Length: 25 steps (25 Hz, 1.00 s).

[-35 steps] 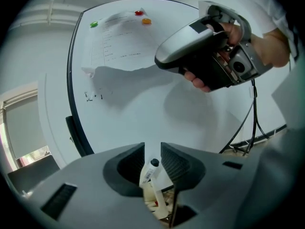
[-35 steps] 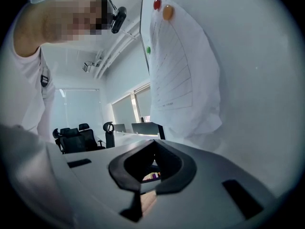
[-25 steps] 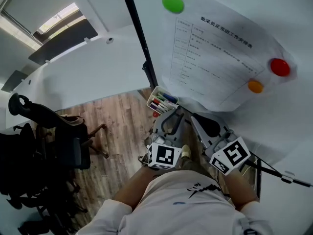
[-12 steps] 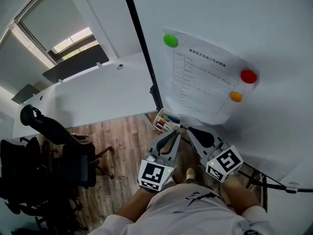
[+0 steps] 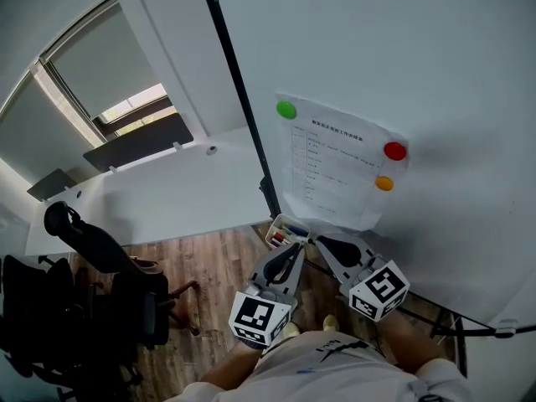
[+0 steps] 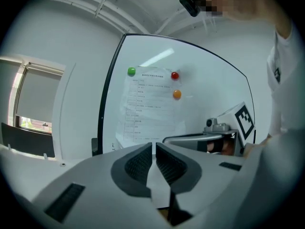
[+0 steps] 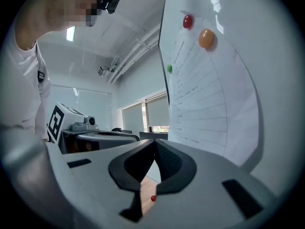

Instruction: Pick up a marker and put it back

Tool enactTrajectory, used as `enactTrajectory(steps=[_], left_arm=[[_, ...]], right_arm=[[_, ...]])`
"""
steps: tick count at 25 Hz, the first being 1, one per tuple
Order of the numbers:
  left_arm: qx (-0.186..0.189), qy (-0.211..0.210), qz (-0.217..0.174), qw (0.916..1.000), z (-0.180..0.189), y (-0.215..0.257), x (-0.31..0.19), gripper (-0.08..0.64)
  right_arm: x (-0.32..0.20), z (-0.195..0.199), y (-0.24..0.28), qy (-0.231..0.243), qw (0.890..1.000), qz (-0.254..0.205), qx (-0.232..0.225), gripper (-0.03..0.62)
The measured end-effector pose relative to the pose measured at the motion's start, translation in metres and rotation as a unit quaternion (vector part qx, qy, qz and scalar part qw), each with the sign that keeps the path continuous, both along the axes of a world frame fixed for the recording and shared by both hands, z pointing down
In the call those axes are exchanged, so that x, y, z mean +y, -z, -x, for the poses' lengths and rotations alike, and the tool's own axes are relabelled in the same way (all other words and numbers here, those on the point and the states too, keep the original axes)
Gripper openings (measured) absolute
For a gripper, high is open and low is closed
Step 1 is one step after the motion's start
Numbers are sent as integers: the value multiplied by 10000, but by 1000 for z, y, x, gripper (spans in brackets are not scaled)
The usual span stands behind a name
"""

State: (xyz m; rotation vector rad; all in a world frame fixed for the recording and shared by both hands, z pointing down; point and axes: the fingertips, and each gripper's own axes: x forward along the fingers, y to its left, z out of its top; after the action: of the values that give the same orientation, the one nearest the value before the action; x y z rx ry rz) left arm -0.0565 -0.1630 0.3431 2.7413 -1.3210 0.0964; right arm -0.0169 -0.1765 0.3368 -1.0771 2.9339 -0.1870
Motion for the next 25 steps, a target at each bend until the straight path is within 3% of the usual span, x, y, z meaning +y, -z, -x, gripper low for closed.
enactTrajectory(steps=[25], left_arm=[[107,70,-84,9999,3,8,4,32]], right_arm=[[10,6,4,49,9999,-85,112,12]])
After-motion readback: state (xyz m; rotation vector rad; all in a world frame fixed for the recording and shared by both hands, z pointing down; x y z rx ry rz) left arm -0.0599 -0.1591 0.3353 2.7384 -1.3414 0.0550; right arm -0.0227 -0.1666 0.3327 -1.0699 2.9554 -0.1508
